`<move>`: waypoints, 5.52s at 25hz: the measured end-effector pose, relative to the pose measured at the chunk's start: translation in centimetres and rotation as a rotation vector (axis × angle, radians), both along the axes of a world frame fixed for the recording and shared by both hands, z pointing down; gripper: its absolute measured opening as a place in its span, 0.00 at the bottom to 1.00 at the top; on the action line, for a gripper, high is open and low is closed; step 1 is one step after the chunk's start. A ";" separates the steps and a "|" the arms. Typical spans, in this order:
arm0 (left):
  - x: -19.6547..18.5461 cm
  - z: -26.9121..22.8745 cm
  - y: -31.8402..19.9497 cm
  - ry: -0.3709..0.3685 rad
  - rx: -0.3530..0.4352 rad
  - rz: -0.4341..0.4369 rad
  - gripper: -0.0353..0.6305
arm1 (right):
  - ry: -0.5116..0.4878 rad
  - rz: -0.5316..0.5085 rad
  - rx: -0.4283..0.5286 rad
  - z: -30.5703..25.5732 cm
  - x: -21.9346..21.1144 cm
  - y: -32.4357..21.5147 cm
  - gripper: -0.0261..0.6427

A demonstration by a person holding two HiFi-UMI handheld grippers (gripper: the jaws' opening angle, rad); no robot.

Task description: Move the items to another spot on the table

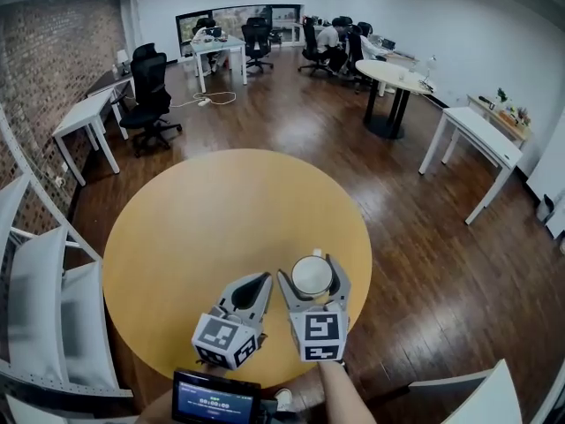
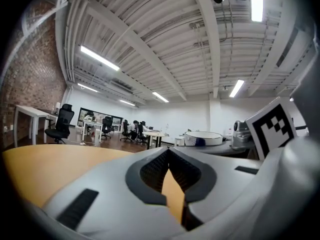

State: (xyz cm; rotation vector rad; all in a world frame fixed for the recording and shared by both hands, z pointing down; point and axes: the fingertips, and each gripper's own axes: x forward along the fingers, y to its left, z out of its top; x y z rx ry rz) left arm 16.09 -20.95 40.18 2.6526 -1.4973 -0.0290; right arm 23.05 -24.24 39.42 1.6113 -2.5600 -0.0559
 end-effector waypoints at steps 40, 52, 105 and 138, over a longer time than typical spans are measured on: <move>10.2 11.6 -5.0 -0.103 -0.143 0.079 0.15 | -0.006 0.084 -0.183 18.5 10.1 -4.8 0.64; 10.6 12.1 -4.3 -0.127 -0.149 0.093 0.15 | -0.087 0.115 -0.234 19.8 10.9 -4.3 0.69; -13.6 -0.8 5.3 -0.086 -0.001 -0.203 0.06 | -0.090 -0.269 0.106 -4.0 -14.6 8.2 0.20; -21.4 -5.1 8.4 -0.052 0.070 -0.190 0.06 | -0.085 -0.343 0.063 -6.0 -25.3 12.3 0.04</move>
